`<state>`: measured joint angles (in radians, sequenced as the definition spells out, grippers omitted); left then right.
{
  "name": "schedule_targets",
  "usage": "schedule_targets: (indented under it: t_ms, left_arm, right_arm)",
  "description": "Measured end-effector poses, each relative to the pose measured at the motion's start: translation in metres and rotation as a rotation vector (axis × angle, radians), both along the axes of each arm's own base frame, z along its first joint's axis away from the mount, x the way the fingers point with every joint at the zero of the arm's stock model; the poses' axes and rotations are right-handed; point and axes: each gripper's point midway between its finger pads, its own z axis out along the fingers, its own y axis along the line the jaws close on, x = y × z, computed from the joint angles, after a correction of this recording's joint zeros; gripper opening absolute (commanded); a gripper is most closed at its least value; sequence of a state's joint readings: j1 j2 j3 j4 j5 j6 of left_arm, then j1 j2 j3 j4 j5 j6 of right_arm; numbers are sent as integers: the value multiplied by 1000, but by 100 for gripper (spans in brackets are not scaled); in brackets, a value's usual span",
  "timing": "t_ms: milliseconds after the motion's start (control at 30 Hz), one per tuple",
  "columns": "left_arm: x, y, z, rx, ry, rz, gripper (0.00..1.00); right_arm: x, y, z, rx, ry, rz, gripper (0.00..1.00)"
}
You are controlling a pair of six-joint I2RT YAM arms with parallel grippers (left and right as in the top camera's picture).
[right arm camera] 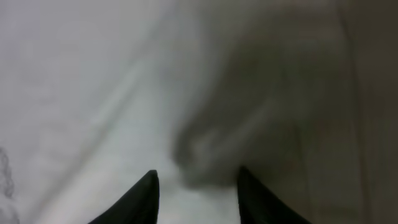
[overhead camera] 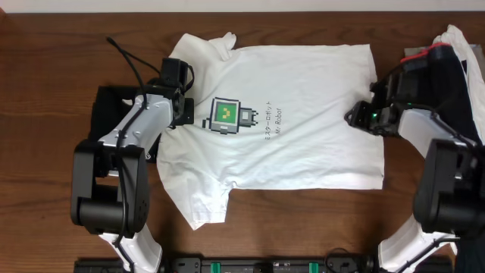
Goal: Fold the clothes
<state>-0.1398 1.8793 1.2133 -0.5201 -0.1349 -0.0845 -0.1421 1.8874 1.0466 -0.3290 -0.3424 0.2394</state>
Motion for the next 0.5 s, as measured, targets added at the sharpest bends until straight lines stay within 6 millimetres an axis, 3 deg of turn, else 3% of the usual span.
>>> schedule_targets:
  t_ms: [67,200,367,500]
  left_arm:
    - [0,1,0,4,-1,8,13]
    - [-1,3,0,10,-1,22,41]
    - [-1,5,0,19,-1,32,57]
    - [-1,6,0,21,-1,34,61]
  right_arm:
    - [6,0,-3,0,-8,4,29]
    - [7,-5,-7,-19,15,-16,22]
    - [1,-21,-9,-63,64,-69,18]
    - [-8,-46,-9,-69,103,-139,18]
